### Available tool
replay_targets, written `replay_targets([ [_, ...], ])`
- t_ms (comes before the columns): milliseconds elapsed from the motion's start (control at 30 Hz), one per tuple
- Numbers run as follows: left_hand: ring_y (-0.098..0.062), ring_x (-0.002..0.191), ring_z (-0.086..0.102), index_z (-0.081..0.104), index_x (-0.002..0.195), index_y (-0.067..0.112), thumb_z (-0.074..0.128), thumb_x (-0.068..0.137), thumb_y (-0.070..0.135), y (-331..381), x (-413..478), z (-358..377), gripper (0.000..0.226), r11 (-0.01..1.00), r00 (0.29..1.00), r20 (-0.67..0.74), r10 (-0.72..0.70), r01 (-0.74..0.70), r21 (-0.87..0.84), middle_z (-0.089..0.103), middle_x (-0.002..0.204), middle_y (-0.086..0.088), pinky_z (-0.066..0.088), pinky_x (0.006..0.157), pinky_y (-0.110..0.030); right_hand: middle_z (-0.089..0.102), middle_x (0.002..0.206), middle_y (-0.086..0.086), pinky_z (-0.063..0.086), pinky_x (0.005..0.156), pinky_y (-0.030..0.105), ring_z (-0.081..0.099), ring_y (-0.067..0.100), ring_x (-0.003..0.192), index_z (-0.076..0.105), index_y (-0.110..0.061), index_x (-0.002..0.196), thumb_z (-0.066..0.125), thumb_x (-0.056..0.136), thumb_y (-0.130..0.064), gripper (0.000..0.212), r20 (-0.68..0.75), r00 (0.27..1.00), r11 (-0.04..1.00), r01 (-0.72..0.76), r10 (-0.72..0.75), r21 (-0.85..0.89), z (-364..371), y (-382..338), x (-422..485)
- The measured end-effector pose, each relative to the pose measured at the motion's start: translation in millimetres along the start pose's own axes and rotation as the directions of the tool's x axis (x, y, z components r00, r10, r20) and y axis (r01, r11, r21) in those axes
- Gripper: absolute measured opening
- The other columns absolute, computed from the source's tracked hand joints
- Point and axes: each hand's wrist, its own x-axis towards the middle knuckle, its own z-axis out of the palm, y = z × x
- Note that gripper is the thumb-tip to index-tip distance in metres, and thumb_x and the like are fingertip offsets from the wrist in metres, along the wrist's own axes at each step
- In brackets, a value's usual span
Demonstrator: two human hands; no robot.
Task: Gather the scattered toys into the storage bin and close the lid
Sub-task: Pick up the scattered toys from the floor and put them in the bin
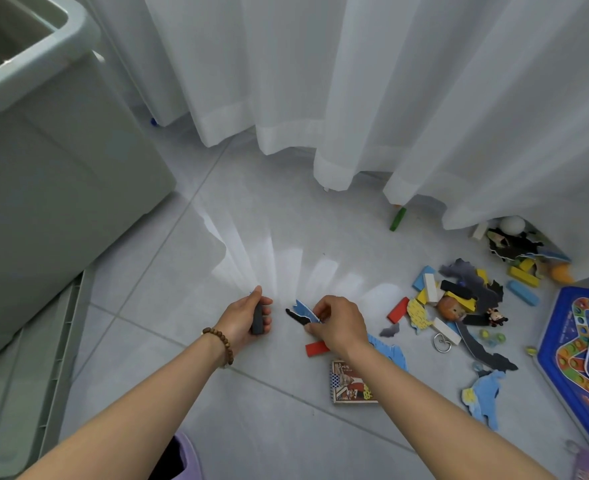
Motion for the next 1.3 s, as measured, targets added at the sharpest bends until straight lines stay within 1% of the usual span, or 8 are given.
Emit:
replay_targets([
  [200,-0.023,0.072,0.056,0.056,0.085,0.004,0.036,0.096,0.048,0.9,-7.8,15.7,0.05,0.99,0.996,0.066,-0.062,0.07,-0.122,0.055,0.081,-0.012,0.051,0.07,-0.032,0.062,0.076,-0.001,0.05,0.065,0.023,0.058,0.014,0.071,0.06,-0.017,0.077,0.081,0.071,-0.019,0.022,-0.038,0.999,0.958,-0.021,0.033,0.286,-23.8,3.3,1.4],
  [367,-0.028,0.104,0.061,0.057,0.111,0.009,0.022,0.09,0.067,-3.3,-5.8,27.8,0.071,0.984,0.95,0.297,-0.093,0.134,-0.119,0.064,0.113,-0.013,0.05,0.089,-0.039,0.068,0.083,0.006,0.057,0.078,0.031,0.065,0.016,0.076,0.063,-0.012,0.09,0.081,0.07,-0.013,0.027,0.16,0.975,0.836,0.041,-0.153,0.548,-35.9,-26.1,-16.4],
  [467,-0.027,0.101,0.06,0.056,0.114,0.006,0.028,0.093,0.06,-1.5,-6.6,37.4,0.064,0.988,0.944,0.326,-0.04,0.087,-0.131,0.063,0.111,-0.016,0.05,0.088,-0.035,0.071,0.091,0.003,0.055,0.079,0.022,0.067,0.012,0.083,0.065,-0.014,0.09,0.079,0.073,-0.014,0.022,0.09,0.964,0.869,0.183,-0.251,0.46,-43.0,-24.5,-22.5],
  [633,-0.015,0.062,0.046,0.054,0.089,0.007,0.04,0.097,0.036,-5.6,-10.5,44.5,0.032,0.998,0.98,0.188,0.056,-0.056,-0.004,0.045,0.073,-0.005,0.049,0.049,-0.018,0.07,0.092,0.001,0.054,0.076,0.026,0.064,0.014,0.086,0.067,-0.013,0.089,0.073,0.079,-0.013,0.012,0.005,0.984,0.898,0.161,-0.179,0.409,-60.9,22.1,-17.7],
  [767,-0.016,0.058,0.043,0.054,0.087,0.007,0.042,0.097,0.037,-10.6,-12.3,42.8,0.033,0.996,0.982,0.186,0.045,-0.058,0.07,0.042,0.068,-0.005,0.048,0.047,-0.019,0.062,0.094,-0.009,0.047,0.084,0.023,0.057,0.007,0.09,0.068,-0.024,0.094,0.077,0.076,-0.025,0.02,0.214,0.952,0.975,0.214,-0.22,0.052,-40.2,49.4,-19.9],
  [1033,-0.015,0.057,0.043,0.055,0.089,0.009,0.044,0.096,0.038,-12.4,-14.1,32.1,0.032,0.969,0.979,0.194,0.063,-0.106,0.221,0.044,0.068,-0.004,0.045,0.05,-0.02,0.056,0.1,-0.001,0.038,0.077,0.026,0.051,0.017,0.097,0.065,-0.02,0.099,0.07,0.079,-0.033,0.024,0.126,0.922,0.87,0.386,-0.365,-0.306,-22.3,41.8,-11.8],
  [1200,-0.016,0.059,0.048,0.058,0.088,0.009,0.05,0.093,0.039,-13.6,-15.7,21.6,0.032,0.951,0.98,0.194,0.046,-0.102,0.292,0.05,0.072,-0.004,0.045,0.05,-0.021,0.062,0.088,-0.008,0.043,0.071,0.016,0.055,0.007,0.082,0.061,-0.02,0.092,0.069,0.083,-0.029,0.015,-0.014,0.97,0.97,0.245,-0.244,0.007,-46.0,53.9,-25.5],
  [1300,-0.016,0.06,0.049,0.059,0.086,0.008,0.051,0.094,0.035,-17.4,-19.0,18.0,0.028,0.927,0.975,0.218,0.039,-0.117,0.356,0.054,0.075,-0.004,0.046,0.049,-0.02,0.062,0.084,-0.013,0.04,0.067,0.008,0.055,-0.001,0.079,0.062,-0.026,0.085,0.075,0.078,-0.026,0.015,0.091,0.97,0.969,0.212,-0.224,0.124,-61.3,67.3,-44.2],
])
